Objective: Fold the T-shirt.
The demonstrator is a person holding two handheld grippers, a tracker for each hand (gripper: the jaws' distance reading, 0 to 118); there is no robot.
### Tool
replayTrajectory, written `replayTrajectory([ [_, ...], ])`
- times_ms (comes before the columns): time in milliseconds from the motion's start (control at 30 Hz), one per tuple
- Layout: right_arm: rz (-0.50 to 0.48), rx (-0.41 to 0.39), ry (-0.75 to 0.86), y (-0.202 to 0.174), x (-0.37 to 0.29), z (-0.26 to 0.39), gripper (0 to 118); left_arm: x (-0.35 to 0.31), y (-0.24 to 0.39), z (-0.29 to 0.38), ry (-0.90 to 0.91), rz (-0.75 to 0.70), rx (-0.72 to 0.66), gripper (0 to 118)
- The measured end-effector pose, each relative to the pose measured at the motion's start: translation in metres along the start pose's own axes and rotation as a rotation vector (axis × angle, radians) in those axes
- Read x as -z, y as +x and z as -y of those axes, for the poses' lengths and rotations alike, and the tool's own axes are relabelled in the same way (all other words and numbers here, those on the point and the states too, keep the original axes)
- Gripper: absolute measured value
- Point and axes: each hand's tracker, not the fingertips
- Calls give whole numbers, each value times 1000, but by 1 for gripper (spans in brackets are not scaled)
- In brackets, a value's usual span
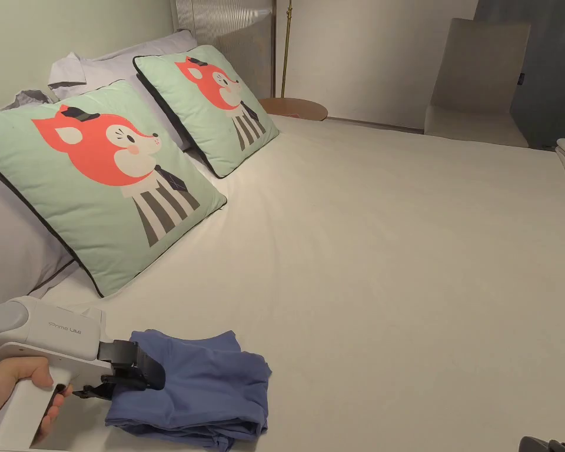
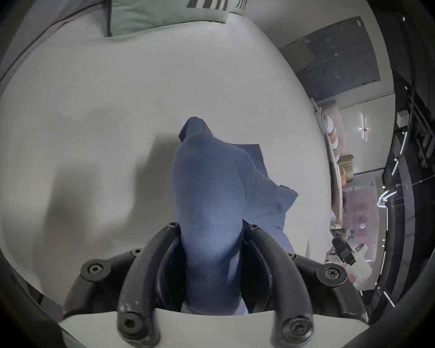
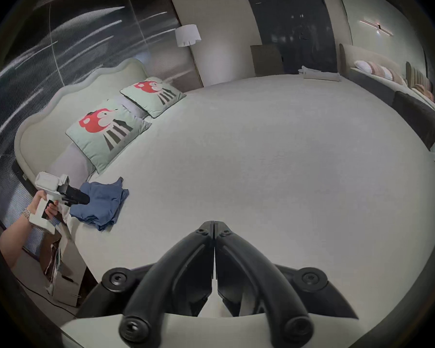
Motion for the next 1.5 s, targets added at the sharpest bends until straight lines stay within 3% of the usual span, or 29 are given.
replayTrajectory([
  [67, 0, 4, 4, 0, -1, -1, 0, -2, 4, 4, 39, -25, -5, 57],
  [133, 2, 7, 8, 2, -4, -1, 0, -7, 10, 10, 114, -91, 33, 103],
  [167, 3, 8, 9, 3, -5, -1, 0, -11, 15, 14, 139, -120, 58, 112],
  [333, 3, 17, 26, 9, -13, 0, 0, -39, 39, 34, 267, -282, 162, 108],
  [400, 2, 23, 34, 11, -17, 1, 0, -46, 53, 46, 274, -267, 162, 103],
  [433, 1, 26, 38, 12, -18, 1, 0, -49, 59, 52, 274, -255, 168, 92],
  [467, -1, 30, 42, 13, -20, 1, 0, -50, 66, 59, 279, -217, 177, 73],
  [500, -3, 32, 46, 13, -23, 1, 0, -50, 75, 68, 287, -195, 186, 41],
  [533, -5, 32, 49, 14, -25, 2, 0, -47, 84, 76, 288, -191, 186, 16],
  [567, -6, 32, 53, 15, -27, 2, 0, -43, 95, 84, 288, -182, 189, 3],
  [667, -2, 35, 67, 21, -37, 4, 0, -22, 128, 114, 279, -92, 265, 0],
  [833, 75, 20, 118, 33, -57, 4, 0, 22, 197, 161, 355, -119, 451, 0],
  [1000, 213, -78, 207, 39, -80, -5, 0, 50, 266, 189, 569, -109, 607, 0],
  [1233, 363, -156, 494, 39, -124, -38, 0, 43, 355, 217, 987, -160, 755, 0],
  [1500, 486, -222, 801, 31, -168, -74, 0, 21, 409, 236, 1233, -116, 796, 0],
])
